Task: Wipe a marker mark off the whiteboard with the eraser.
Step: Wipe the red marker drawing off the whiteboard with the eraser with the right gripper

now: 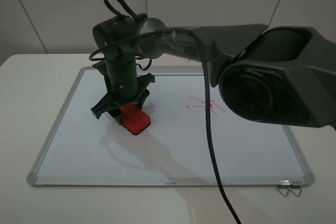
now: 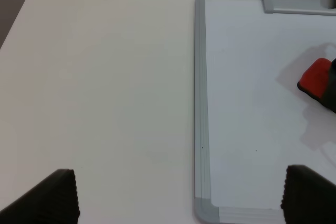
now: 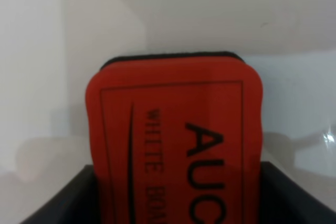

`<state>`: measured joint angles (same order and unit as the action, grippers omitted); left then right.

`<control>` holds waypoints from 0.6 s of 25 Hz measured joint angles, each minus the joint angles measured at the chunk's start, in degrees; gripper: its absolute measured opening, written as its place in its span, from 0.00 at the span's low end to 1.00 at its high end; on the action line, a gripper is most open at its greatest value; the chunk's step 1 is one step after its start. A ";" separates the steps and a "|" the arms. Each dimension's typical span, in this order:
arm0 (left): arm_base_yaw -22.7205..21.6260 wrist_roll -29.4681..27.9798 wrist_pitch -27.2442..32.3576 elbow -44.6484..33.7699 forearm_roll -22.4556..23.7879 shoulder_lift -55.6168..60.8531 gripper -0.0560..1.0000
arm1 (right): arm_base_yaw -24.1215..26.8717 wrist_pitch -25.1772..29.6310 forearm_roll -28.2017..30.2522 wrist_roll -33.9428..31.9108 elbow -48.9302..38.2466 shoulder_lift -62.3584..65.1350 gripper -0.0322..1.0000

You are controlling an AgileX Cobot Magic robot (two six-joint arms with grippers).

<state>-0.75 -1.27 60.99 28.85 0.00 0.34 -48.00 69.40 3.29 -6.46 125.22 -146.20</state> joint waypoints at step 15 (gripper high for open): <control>0.00 0.00 0.00 0.00 0.00 0.00 0.79 | 7.53 -0.04 1.71 0.00 0.00 -0.07 0.53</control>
<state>-0.75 -1.27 60.99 28.85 0.00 0.34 -40.47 69.36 5.01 -6.46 125.22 -146.27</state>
